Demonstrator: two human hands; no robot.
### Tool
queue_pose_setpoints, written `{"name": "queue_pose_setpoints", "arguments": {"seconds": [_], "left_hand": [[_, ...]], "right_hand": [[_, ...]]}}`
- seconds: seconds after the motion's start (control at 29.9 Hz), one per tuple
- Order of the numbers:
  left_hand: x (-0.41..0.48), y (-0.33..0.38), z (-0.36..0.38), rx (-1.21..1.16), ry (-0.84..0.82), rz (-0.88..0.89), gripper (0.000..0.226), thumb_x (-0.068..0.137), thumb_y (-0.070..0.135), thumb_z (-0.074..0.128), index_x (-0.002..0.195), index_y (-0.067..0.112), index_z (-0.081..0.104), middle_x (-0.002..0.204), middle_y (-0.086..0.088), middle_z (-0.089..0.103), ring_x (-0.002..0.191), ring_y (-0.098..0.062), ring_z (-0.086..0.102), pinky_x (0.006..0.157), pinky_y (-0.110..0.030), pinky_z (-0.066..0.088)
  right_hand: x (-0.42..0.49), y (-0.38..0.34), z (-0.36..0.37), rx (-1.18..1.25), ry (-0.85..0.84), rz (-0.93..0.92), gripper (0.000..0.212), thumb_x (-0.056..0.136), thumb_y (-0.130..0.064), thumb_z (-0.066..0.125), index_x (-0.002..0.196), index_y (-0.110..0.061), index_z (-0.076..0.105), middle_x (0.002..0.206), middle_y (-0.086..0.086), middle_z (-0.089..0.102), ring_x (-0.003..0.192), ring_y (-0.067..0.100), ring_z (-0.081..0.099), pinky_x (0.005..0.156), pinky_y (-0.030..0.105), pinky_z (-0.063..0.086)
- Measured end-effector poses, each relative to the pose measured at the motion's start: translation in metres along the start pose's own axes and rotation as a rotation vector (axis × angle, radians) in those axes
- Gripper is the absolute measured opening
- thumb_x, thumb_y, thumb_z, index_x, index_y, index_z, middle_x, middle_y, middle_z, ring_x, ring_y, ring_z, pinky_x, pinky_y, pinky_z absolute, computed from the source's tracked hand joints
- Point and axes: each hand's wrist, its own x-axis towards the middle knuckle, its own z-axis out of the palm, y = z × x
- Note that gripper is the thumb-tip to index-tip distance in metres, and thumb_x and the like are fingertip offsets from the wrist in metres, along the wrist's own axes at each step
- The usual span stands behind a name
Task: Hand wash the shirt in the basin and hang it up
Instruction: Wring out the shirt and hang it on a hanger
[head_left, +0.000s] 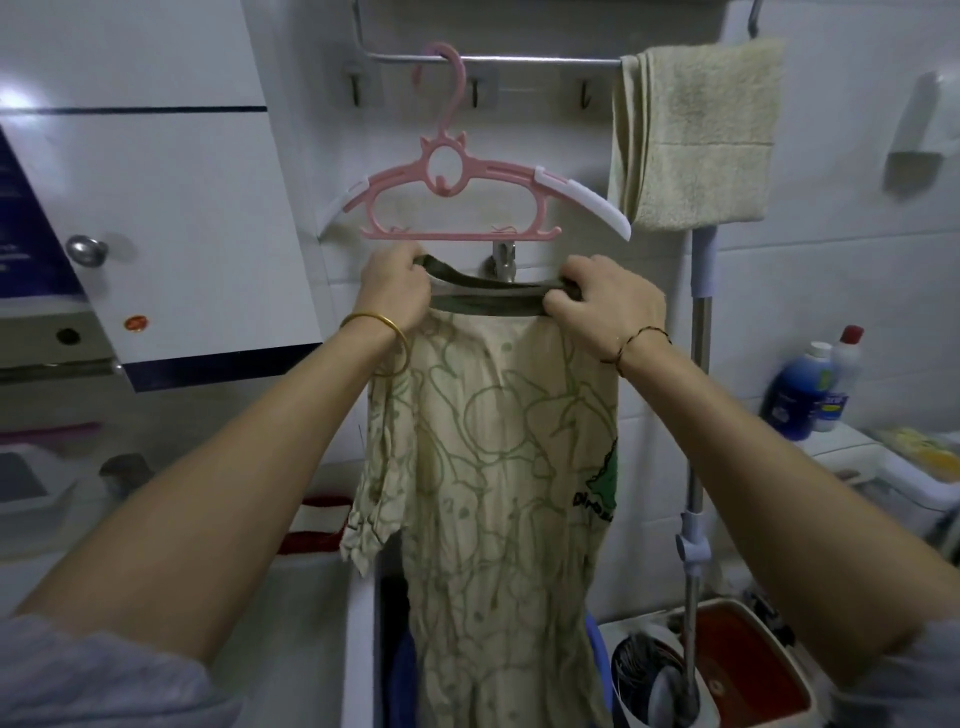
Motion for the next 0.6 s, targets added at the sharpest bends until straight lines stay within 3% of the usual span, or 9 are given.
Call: {"name": "queue_pose_setpoints", "arguments": {"seconds": [0.07,0.17,0.3,0.33,0.4,0.5,0.53,0.6], "left_hand": [[-0.001,-0.001,-0.006,0.008,0.003,0.015,0.026,0.089,-0.004,0.036,0.089,0.005,0.060,0.089,-0.012,0.051,0.085,-0.022,0.045,0.065,-0.024,0.031],[-0.002,-0.007,-0.010,0.203,0.076,0.113,0.027,0.090,-0.002,0.034,0.084,0.004,0.059,0.090,-0.017,0.052,0.088,-0.029,0.047,0.066,-0.025,0.033],[-0.009,-0.006,-0.016,0.545,0.181,0.056,0.032,0.092,0.012,0.036,0.110,0.009,0.062,0.123,-0.019,0.047,0.113,-0.038,0.040,0.092,-0.041,0.037],[-0.009,-0.004,-0.019,0.507,0.159,0.017,0.032,0.093,0.013,0.035,0.112,0.009,0.061,0.122,-0.018,0.048,0.111,-0.037,0.044,0.091,-0.041,0.039],[-0.004,0.001,-0.022,0.202,0.084,-0.120,0.030,0.093,0.012,0.034,0.110,0.007,0.059,0.110,-0.015,0.054,0.097,-0.035,0.054,0.081,-0.038,0.048],[0.002,0.017,-0.029,-0.455,-0.014,-0.498,0.023,0.093,0.005,0.034,0.101,0.006,0.055,0.101,-0.017,0.061,0.081,-0.033,0.064,0.047,-0.034,0.056],[0.001,0.022,-0.031,-0.556,-0.052,-0.567,0.021,0.094,0.003,0.033,0.095,0.006,0.054,0.093,-0.014,0.061,0.074,-0.029,0.063,0.040,-0.030,0.054],[0.000,0.030,-0.032,-0.619,-0.102,-0.625,0.023,0.096,0.004,0.033,0.081,0.010,0.050,0.075,-0.007,0.056,0.063,-0.019,0.058,0.041,-0.027,0.051]], "right_hand": [[0.001,0.000,-0.003,0.072,0.012,0.040,0.017,0.089,-0.033,0.043,0.077,-0.024,0.052,0.081,-0.002,0.051,0.076,0.021,0.052,0.053,0.025,0.026],[0.000,-0.003,-0.005,0.062,0.068,0.083,0.018,0.088,-0.029,0.043,0.078,-0.022,0.056,0.072,-0.006,0.053,0.074,0.020,0.053,0.052,0.026,0.027],[-0.003,-0.009,-0.010,0.139,0.209,0.158,0.015,0.084,-0.032,0.045,0.081,-0.021,0.055,0.069,-0.005,0.053,0.069,0.019,0.051,0.052,0.025,0.026],[-0.003,-0.010,-0.012,0.185,0.239,0.162,0.018,0.081,-0.035,0.044,0.082,-0.021,0.054,0.070,-0.005,0.052,0.069,0.018,0.051,0.053,0.025,0.026],[0.001,-0.013,-0.013,0.270,0.294,0.151,0.026,0.075,-0.040,0.040,0.088,-0.022,0.054,0.081,-0.005,0.051,0.074,0.017,0.050,0.058,0.026,0.029],[0.014,-0.017,-0.014,0.160,0.360,0.106,0.034,0.083,-0.040,0.047,0.109,-0.021,0.057,0.108,0.002,0.052,0.094,0.021,0.050,0.068,0.028,0.032],[0.020,-0.019,-0.015,0.081,0.371,0.090,0.035,0.087,-0.036,0.049,0.117,-0.021,0.056,0.116,0.004,0.050,0.100,0.023,0.050,0.070,0.028,0.033],[0.034,-0.024,-0.016,-0.052,0.359,0.080,0.039,0.091,-0.032,0.049,0.128,-0.022,0.049,0.128,0.006,0.045,0.105,0.027,0.048,0.070,0.030,0.035]]}}
